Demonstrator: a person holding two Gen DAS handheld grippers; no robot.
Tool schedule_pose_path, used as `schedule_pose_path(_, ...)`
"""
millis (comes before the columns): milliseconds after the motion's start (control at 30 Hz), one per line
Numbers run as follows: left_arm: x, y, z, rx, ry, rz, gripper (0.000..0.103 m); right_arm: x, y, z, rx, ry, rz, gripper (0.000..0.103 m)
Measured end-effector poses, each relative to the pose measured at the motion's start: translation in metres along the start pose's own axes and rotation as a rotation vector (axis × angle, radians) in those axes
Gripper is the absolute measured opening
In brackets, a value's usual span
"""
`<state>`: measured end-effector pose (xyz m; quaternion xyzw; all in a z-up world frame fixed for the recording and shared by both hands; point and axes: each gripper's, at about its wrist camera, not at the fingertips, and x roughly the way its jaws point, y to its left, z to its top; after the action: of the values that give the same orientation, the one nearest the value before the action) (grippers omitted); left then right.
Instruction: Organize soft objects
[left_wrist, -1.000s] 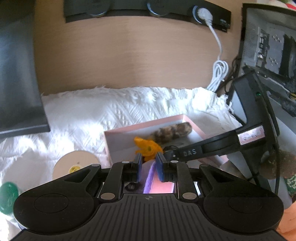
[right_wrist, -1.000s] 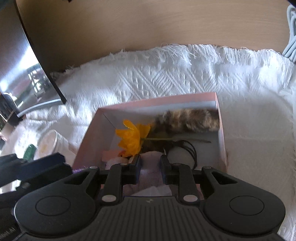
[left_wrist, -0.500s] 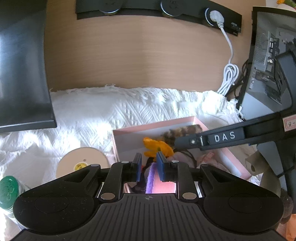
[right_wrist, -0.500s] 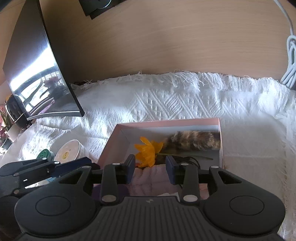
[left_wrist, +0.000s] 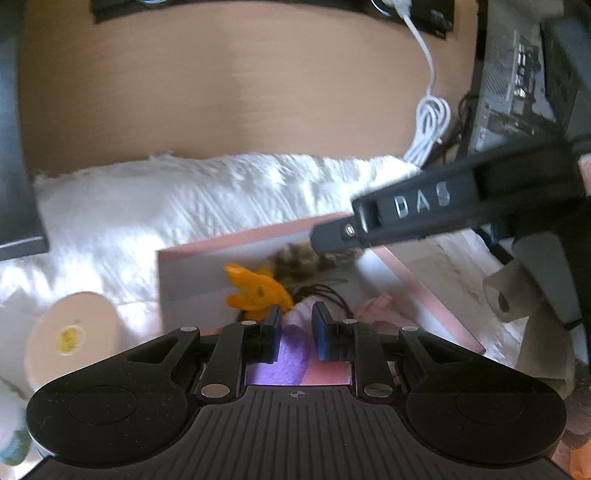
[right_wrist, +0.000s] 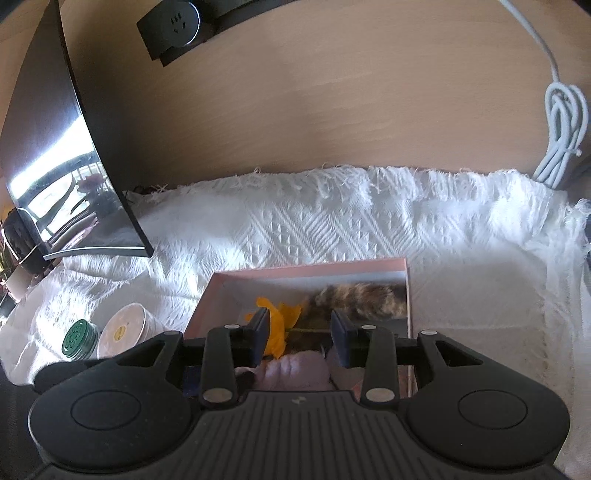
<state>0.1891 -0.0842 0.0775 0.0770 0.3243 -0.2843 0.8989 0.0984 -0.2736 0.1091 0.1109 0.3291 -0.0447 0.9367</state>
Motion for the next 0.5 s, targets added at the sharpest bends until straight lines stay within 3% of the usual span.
schedule_pose_path(333, 0.033, -0.006, 0.010, -0.001, 0.024, -0.009, 0.027, -0.011, 0.002, 0.004, -0.019, -0.038, -0.019, 0.036)
schedule_pose_path(500, 0.027, 0.003, 0.016, -0.072, 0.026, -0.075, 0.027, -0.017, 0.001, 0.004, -0.012, -0.053, -0.017, 0.036)
